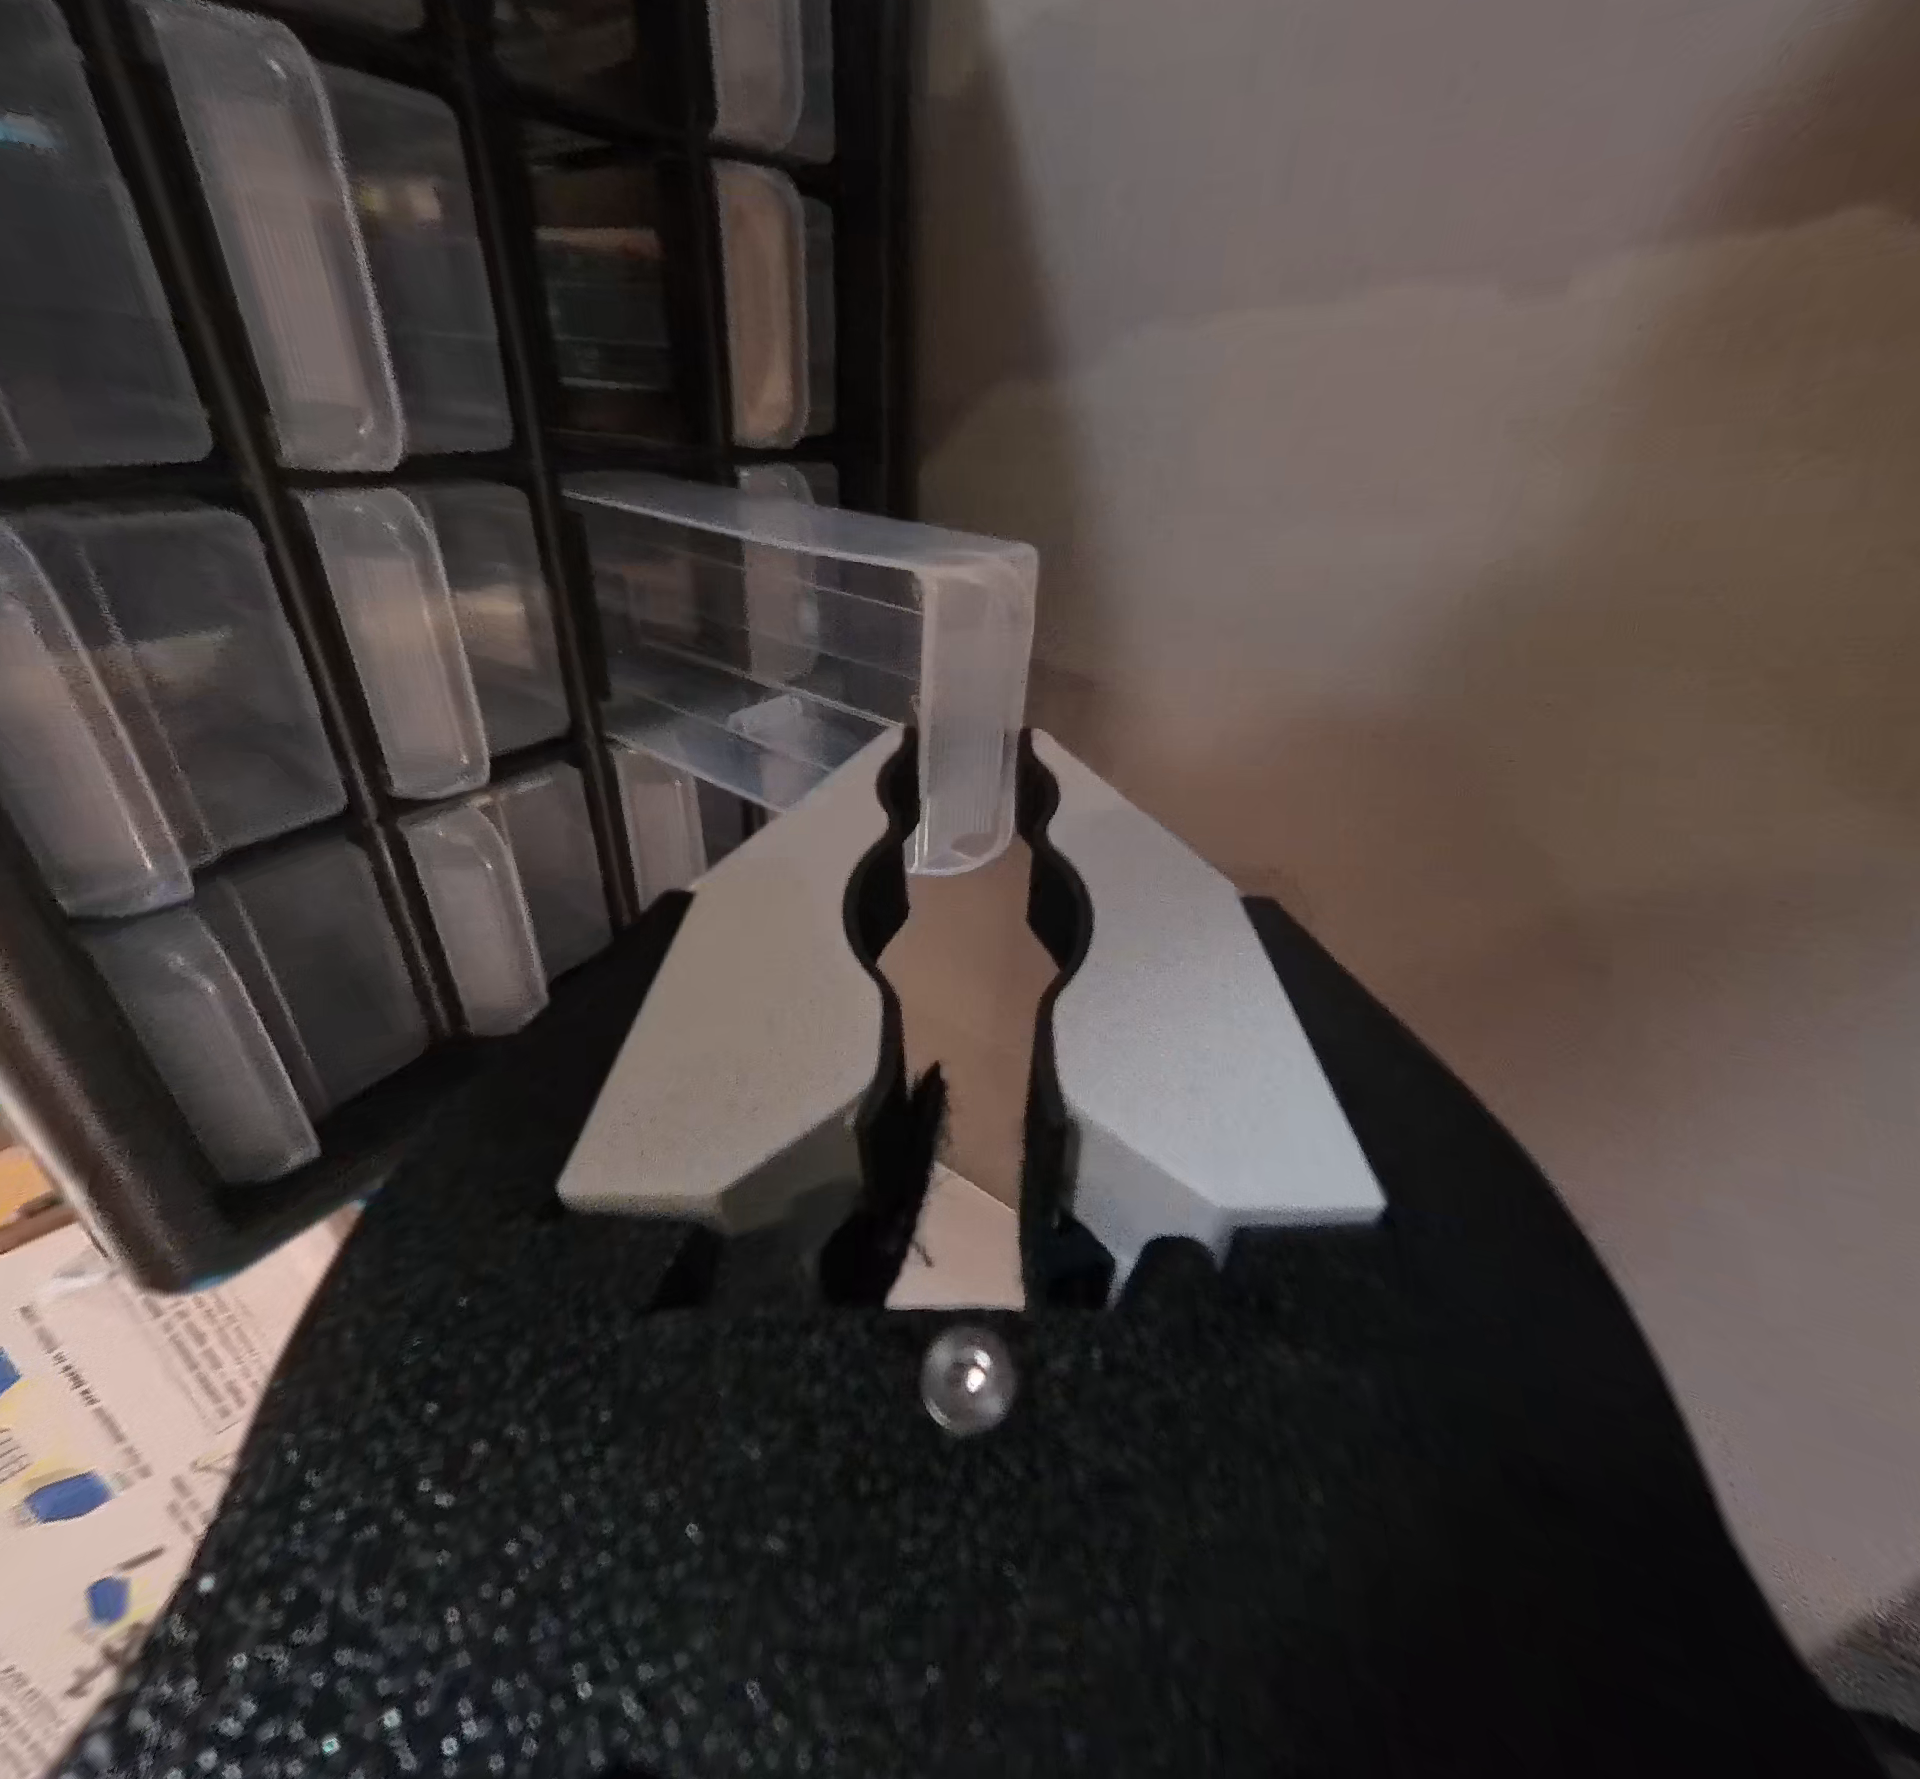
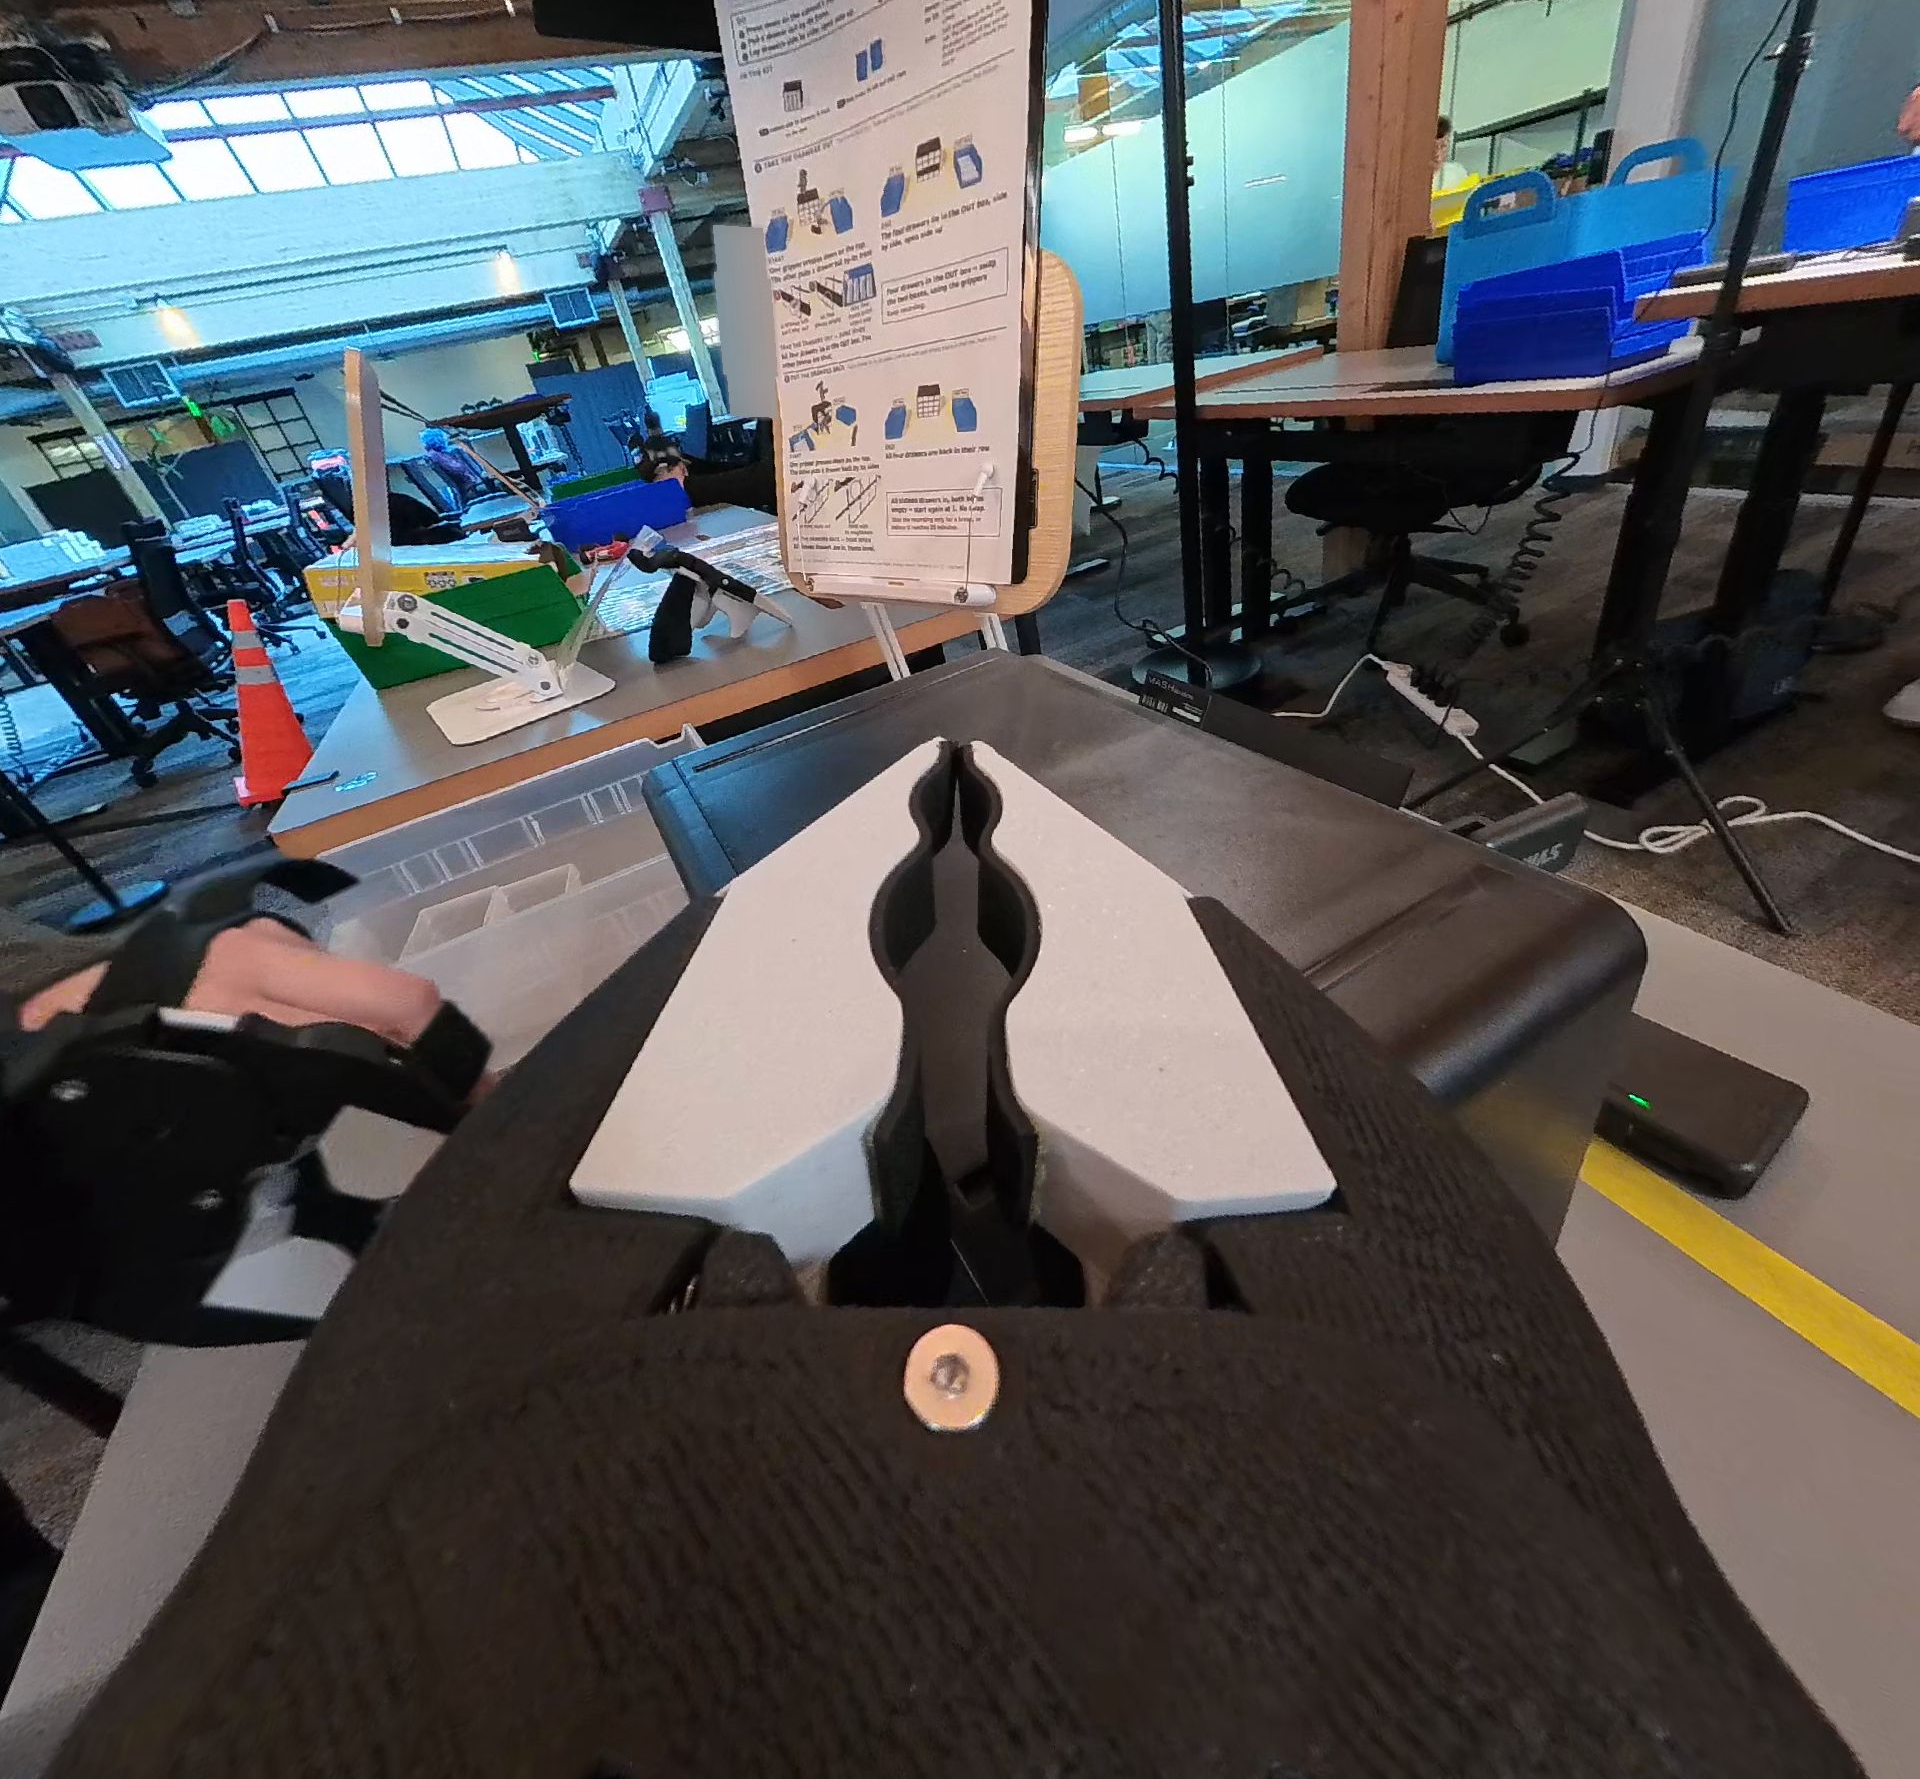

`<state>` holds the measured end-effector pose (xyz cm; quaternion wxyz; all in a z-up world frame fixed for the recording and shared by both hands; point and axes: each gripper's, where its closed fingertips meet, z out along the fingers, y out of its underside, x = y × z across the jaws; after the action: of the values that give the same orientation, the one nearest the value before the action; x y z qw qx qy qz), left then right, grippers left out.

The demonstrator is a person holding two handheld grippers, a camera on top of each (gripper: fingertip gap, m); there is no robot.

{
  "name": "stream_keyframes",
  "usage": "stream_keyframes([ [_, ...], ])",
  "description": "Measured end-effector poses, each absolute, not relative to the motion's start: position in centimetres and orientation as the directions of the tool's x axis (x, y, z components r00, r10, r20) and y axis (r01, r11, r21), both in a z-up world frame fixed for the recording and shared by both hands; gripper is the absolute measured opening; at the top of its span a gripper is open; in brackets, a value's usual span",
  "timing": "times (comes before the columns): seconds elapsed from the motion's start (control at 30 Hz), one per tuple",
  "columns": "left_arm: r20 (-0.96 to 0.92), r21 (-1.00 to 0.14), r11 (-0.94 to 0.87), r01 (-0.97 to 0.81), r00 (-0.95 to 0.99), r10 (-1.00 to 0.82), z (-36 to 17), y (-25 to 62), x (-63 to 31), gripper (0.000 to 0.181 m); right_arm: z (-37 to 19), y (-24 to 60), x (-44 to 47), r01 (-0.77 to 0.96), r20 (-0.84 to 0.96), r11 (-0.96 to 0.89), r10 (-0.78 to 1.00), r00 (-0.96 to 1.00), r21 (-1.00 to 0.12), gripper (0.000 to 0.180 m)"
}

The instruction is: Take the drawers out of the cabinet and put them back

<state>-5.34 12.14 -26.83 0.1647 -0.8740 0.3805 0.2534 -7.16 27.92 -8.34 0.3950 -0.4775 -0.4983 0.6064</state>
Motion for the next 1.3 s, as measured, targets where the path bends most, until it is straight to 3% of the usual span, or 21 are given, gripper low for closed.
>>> stream_keyframes([
  [0.03,-0.592,-0.093,-0.650,-0.754,0.567,-0.573,-27.0,12.7,-5.8,0.016,-8.3,27.9,-7.2,-0.003,-0.185,-0.191,0.955,-0.232,-0.982,0.000],
  [0.27,-0.789,-0.139,-0.635,-0.760,0.473,-0.393,-26.2,17.2,-9.9,0.020,-8.4,27.9,-7.2,-0.001,-0.183,-0.189,0.956,-0.229,-0.982,0.000],
  [0.33,-0.793,-0.177,-0.657,-0.732,0.502,-0.345,-26.3,16.8,-10.2,0.051,-8.4,27.9,-7.2,-0.001,-0.184,-0.189,0.956,-0.230,-0.982,0.000],
  [0.43,-0.789,-0.296,-0.610,-0.735,0.548,-0.277,-25.6,15.4,-8.3,0.058,-8.3,27.9,-7.2,-0.004,-0.189,-0.196,0.953,-0.235,-0.981,0.000],
  [0.53,-0.732,-0.362,-0.566,-0.741,0.601,-0.320,-26.7,14.1,-5.3,0.054,-8.3,27.9,-7.1,-0.005,-0.192,-0.199,0.952,-0.237,-0.980,0.000],
  [0.73,-0.621,-0.385,-0.594,-0.706,0.674,-0.399,-29.6,14.8,-4.3,0.064,-8.4,27.9,-7.2,-0.001,-0.187,-0.192,0.956,-0.227,-0.981,0.000],
  [0.93,-0.557,-0.495,-0.604,-0.625,0.762,-0.331,-29.2,17.8,-5.9,0.076,-8.4,28.0,-7.2,-0.001,-0.192,-0.198,0.955,-0.227,-0.980,0.000],
  [1.0,-0.529,-0.516,-0.612,-0.599,0.785,-0.322,-29.4,18.3,-6.0,0.072,-8.3,28.0,-7.2,-0.001,-0.195,-0.201,0.954,-0.227,-0.980,0.000],
  [1.07,-0.440,-0.517,-0.645,-0.562,0.821,-0.363,-30.9,17.4,-5.1,0.102,-8.3,28.0,-7.2,-0.001,-0.194,-0.200,0.954,-0.227,-0.980,0.000],
  [1.1,-0.383,-0.515,-0.661,-0.545,0.837,-0.391,-31.8,16.3,-4.3,0.109,-8.4,28.0,-7.2,-0.001,-0.193,-0.199,0.954,-0.227,-0.980,0.000],
  [1.2,-0.309,-0.582,-0.627,-0.517,0.854,-0.418,-31.6,12.5,-2.1,0.109,-8.3,28.0,-7.2,-0.002,-0.196,-0.202,0.953,-0.232,-0.979,0.000],
  [1.3,-0.380,-0.627,-0.599,-0.497,0.867,-0.322,-28.1,8.8,-3.5,0.102,-8.3,28.0,-7.1,-0.005,-0.203,-0.210,0.950,-0.237,-0.978,0.000],
])
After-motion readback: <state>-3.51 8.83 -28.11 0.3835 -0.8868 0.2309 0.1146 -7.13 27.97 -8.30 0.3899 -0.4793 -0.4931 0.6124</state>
